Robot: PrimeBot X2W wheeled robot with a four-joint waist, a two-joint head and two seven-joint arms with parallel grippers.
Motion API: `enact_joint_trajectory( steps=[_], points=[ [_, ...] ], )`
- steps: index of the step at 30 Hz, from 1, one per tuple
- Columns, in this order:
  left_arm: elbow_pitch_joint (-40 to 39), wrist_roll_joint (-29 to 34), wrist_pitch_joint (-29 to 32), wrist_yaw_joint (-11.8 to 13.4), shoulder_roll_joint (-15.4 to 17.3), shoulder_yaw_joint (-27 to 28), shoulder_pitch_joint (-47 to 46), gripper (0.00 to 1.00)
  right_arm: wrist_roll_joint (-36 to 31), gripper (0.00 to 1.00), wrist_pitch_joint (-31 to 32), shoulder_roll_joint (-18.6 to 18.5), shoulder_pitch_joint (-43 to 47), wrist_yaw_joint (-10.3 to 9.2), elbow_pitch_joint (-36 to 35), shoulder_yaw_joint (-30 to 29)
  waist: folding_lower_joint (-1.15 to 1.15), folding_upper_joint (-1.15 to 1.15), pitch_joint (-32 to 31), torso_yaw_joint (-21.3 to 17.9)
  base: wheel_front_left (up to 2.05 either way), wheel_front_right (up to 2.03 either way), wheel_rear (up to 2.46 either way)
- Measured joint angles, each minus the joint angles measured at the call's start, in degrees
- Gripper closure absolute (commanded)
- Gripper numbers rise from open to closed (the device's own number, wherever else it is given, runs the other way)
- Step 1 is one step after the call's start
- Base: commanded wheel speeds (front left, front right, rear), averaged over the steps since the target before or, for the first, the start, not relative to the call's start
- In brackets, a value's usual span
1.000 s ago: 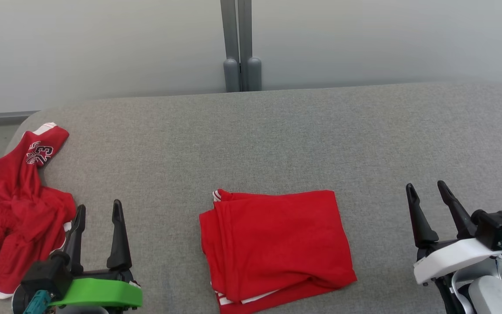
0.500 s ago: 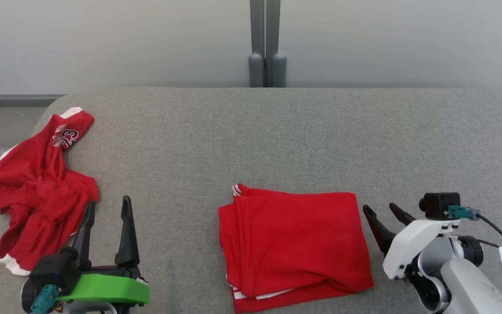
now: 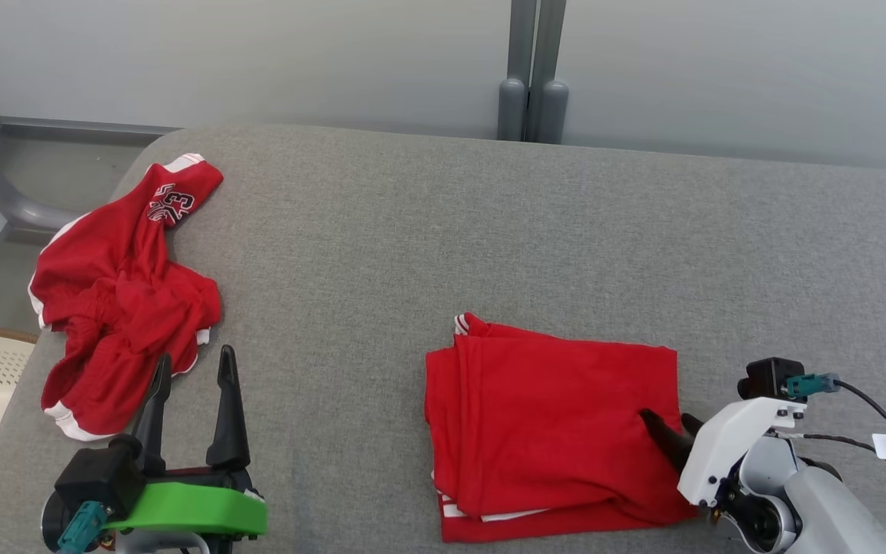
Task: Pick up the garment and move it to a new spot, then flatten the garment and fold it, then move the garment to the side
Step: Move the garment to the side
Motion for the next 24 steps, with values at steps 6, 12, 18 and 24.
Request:
enact_joint_trajectory(
  steps=[6, 12, 18, 24],
  points=[
    [-0.2, 0.3, 0.0, 0.1, 0.0, 0.0, -0.4, 0.00, 1.5, 1.00, -2.3, -0.5, 0.0, 0.01, -1.7, 1.9, 0.00, 0.00, 0.2, -0.5, 0.00, 0.00, 0.00],
    [-1.0, 1.9, 0.0, -0.4, 0.0, -0.8, -1.9, 0.00, 1.3, 1.00, -6.1, -2.1, -1.9, 0.01, -3.3, 2.3, 0.00, 0.00, -0.3, -2.6, 0.00, 0.00, 0.00],
    [-0.9, 0.6, 0.0, -0.9, 0.0, -4.5, -2.9, 0.00, 1.3, 1.00, -7.9, -4.9, -3.5, 0.01, -3.5, 1.6, 0.00, 0.00, -0.9, -6.5, 0.00, 0.00, 0.00],
    [-1.2, 0.2, 0.0, -1.1, 0.0, -7.8, -4.4, 0.00, 1.1, 1.00, -8.5, -6.9, -4.6, 0.01, -3.4, 0.7, 0.00, 0.00, -0.8, -11.7, 0.00, 0.00, 0.00]
  ],
)
